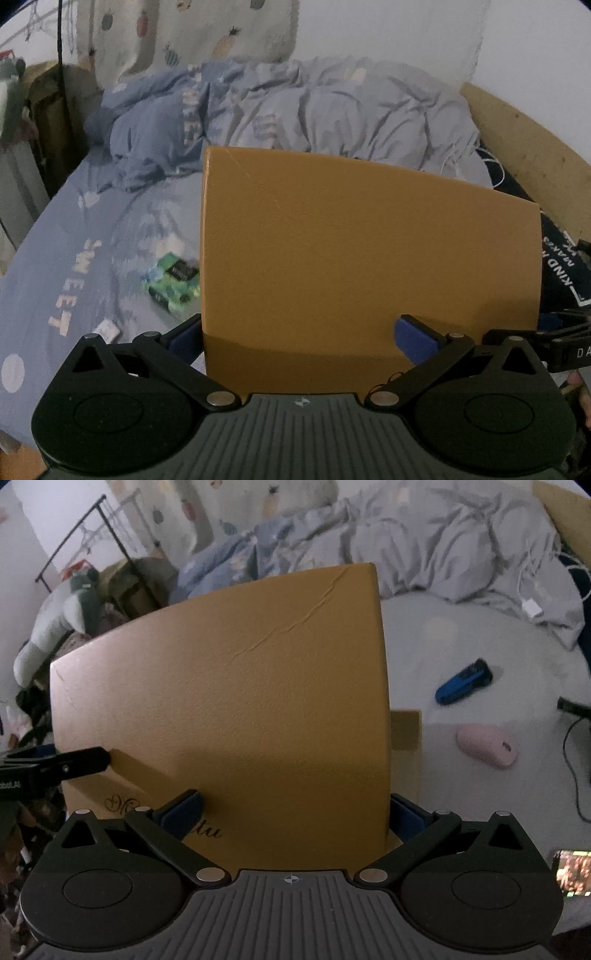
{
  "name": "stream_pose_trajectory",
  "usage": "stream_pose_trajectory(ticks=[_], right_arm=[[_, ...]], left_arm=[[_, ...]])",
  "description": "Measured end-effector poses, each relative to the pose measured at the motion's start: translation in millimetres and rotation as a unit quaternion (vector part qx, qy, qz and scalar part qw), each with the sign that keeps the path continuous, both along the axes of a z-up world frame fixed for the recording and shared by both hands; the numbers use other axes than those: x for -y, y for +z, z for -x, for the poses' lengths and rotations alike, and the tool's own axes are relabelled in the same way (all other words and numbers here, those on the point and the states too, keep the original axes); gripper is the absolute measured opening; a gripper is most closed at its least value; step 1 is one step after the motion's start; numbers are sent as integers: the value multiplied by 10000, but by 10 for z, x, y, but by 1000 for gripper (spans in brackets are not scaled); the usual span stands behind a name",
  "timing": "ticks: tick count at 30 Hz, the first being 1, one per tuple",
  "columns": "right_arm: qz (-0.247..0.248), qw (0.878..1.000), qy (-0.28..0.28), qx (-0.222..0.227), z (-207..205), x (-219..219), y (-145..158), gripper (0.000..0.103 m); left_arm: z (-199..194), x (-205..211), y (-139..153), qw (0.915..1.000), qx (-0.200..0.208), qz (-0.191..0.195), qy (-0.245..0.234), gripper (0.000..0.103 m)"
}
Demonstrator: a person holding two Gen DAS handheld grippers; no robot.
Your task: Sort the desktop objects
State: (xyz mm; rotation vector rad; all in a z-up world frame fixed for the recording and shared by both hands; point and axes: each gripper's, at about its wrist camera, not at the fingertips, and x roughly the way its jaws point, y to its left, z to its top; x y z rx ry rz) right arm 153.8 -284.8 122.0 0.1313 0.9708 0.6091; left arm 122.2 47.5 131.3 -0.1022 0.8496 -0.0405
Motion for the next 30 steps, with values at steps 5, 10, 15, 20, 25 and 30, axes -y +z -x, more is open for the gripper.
stream_pose_trajectory(ticks=[5,10,15,20,25,30], right_arm=[[48,9999,34,-143,92,-64,-154,103],[121,9996,19,-264,119,-57,-282,103],[196,9993,-40,-330,138,-15,-380,103],[220,9987,-133,-446,112,51,-513,103],[266,9981,-205,-526,10,89,-618,103],[278,9973,-273,-615,-152,108,-708,103]], left_arm=[[54,-53,-155,9999,-152,37,29,103],[59,-54,-295,9996,-276,95,3,103],[51,-33,-438,9992,-358,168,-56,103],[7,16,-570,9990,-370,181,-143,103],[-108,42,-688,9987,-409,223,-195,103],[-255,65,-765,9984,-444,227,-251,103]])
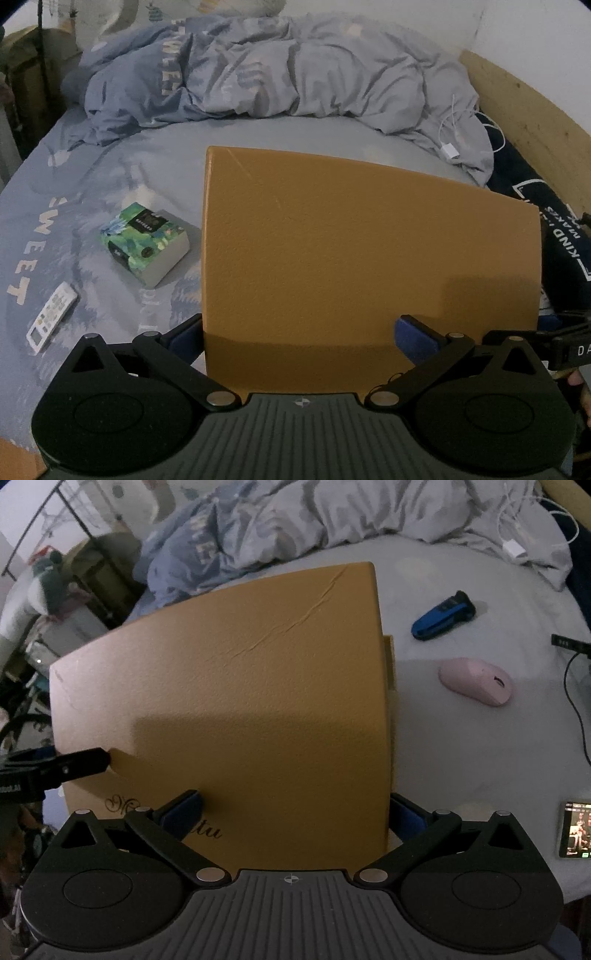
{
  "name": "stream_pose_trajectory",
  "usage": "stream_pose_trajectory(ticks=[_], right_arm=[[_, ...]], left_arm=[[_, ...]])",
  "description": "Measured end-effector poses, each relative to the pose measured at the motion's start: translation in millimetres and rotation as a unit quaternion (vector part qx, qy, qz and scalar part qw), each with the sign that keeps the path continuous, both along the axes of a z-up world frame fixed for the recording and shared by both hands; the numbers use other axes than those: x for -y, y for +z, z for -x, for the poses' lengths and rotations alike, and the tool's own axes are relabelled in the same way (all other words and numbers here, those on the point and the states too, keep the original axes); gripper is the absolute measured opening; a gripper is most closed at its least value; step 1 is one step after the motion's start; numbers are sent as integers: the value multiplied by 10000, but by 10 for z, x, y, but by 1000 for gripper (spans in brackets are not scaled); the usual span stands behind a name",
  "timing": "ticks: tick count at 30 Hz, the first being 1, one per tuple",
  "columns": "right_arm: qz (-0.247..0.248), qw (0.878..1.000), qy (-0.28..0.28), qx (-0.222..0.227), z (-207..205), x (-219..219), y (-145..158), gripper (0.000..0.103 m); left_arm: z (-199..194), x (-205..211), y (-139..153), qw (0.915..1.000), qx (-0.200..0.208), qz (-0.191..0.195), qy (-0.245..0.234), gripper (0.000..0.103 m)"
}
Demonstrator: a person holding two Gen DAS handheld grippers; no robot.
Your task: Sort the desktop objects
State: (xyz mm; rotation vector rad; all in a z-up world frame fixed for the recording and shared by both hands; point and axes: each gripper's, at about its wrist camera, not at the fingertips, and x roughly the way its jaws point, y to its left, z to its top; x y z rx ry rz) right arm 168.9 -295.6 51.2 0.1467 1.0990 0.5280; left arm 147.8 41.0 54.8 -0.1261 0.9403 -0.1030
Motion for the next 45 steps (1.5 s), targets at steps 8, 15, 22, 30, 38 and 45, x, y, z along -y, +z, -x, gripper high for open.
stream_pose_trajectory(ticks=[8,15,22,30,38,45], right_arm=[[69,9999,-64,-104,-282,-41,-124,103],[143,9996,-112,-196,-568,-123,-232,103],[176,9991,-208,-326,-772,-163,-298,103],[198,9985,-269,-439,-920,-167,-395,103],[269,9979,-244,-546,-1033,-187,-501,103],[266,9974,-280,-615,-1076,-186,-579,103]], left_arm=[[-248,-29,-111,10000,-82,40,-20,103],[-491,-99,-235,9996,-267,121,32,103],[-723,-130,-302,9992,-378,156,20,103],[-892,-135,-388,9988,-463,149,-39,103],[-991,-167,-519,9979,-608,208,31,103],[-1042,-161,-580,9977,-645,198,2,103]])
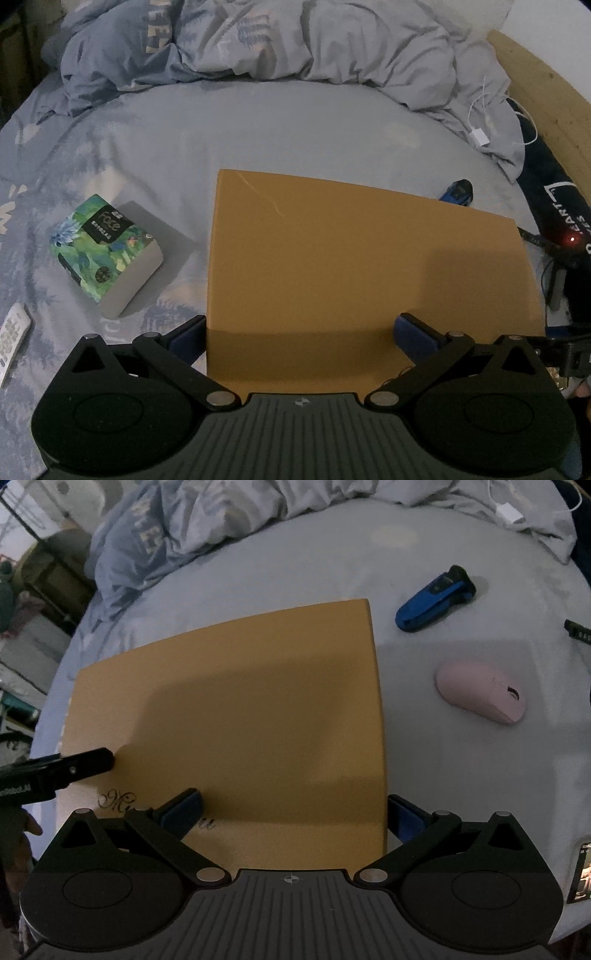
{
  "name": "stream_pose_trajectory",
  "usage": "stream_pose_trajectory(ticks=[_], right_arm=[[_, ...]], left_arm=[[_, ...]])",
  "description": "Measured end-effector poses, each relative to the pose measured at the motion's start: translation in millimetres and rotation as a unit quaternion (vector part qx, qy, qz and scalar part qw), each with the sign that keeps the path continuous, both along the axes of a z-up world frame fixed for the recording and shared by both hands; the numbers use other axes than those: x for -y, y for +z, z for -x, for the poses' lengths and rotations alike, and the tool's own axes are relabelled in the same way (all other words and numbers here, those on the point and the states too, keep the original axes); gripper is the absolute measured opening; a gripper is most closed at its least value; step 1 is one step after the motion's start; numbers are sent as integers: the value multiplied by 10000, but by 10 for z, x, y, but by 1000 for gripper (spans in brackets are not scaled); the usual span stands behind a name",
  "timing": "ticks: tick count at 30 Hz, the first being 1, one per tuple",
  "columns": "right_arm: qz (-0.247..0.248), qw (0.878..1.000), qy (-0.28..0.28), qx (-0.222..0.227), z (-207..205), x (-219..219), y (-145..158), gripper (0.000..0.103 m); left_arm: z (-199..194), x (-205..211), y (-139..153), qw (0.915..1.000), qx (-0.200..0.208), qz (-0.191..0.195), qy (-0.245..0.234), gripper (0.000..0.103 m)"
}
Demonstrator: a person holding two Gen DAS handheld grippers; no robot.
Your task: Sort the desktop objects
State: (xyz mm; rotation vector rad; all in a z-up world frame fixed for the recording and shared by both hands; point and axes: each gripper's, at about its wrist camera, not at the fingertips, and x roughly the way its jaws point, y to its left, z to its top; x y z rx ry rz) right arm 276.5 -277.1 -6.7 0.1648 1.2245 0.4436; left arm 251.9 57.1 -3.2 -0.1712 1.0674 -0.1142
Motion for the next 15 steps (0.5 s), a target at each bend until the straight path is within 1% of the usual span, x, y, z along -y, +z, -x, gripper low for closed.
stream_pose_trajectory(ticks=[8,15], right_arm=[[-42,10000,-28,-6,-8,19,-77,103],[-101,9999,-47,12,-20,44,-152,103]], left_arm=[[-17,0,-56,10000,36,-35,-39,103],[57,-2,-111,9995,280,-94,-141,103]])
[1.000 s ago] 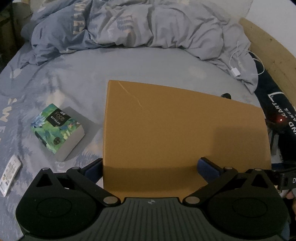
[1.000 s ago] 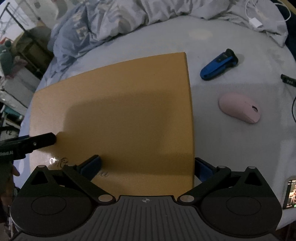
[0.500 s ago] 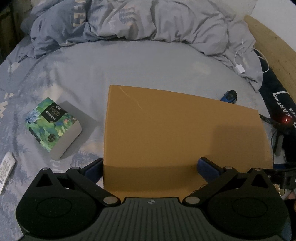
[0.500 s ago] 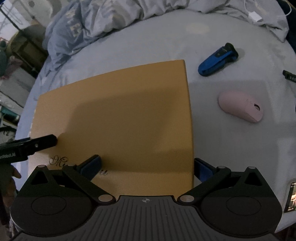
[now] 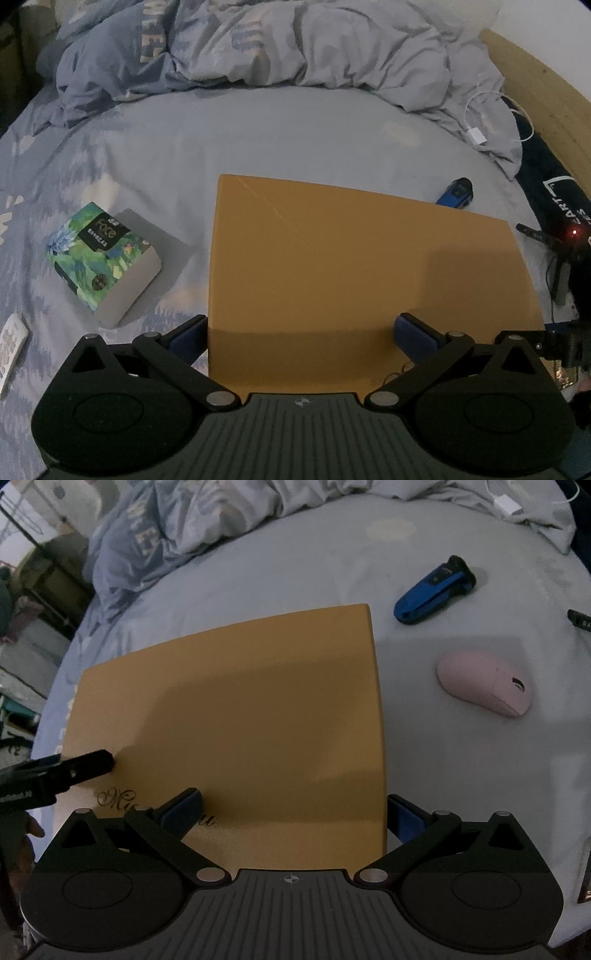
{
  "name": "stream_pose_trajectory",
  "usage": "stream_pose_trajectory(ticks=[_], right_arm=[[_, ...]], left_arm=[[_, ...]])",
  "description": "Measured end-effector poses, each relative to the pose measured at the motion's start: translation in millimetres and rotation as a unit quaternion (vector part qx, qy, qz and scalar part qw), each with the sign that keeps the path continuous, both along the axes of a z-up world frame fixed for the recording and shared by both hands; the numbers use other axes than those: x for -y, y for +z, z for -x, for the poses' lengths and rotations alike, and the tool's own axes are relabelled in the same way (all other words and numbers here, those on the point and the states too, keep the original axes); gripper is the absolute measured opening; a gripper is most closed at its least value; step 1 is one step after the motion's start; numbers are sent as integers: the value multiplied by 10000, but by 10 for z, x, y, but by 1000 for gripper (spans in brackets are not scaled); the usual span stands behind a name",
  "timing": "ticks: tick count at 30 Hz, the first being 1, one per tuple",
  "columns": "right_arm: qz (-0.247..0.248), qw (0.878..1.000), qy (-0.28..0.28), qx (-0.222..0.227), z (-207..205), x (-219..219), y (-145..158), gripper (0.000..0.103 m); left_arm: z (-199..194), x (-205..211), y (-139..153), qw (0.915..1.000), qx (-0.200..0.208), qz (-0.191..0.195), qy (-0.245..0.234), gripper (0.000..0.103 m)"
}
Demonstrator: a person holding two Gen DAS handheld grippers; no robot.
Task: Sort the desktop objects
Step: 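Tilt the orange box with both grippers, turning its printed face upward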
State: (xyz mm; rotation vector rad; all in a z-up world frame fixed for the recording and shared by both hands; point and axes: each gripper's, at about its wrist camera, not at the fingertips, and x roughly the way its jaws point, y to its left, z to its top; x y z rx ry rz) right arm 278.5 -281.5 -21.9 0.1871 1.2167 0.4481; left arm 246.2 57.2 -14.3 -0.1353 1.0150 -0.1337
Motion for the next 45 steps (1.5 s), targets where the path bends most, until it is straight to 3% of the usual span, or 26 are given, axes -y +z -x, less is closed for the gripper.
stream_pose_trajectory(ticks=[7,18,23,36,45], right_arm=[[105,9999,-1,100,19,-25,-84,103],[288,9991,81,301,132,-61,-88,103],[111,9994,18,334,176,16,-81,103],[-400,9991,-17,107,368,240,-278,103],[-772,9970,-21,-76,547,381,-379,103]], left_arm=[[85,53,-51,9991,362,-178,-149,103],[152,72,-50,9984,516,-189,-159,103],[245,-39,-66,9990,446,36,-85,103],[692,-37,-52,9988,458,-6,-155,103],[862,-182,-108,9983,365,409,182,103]])
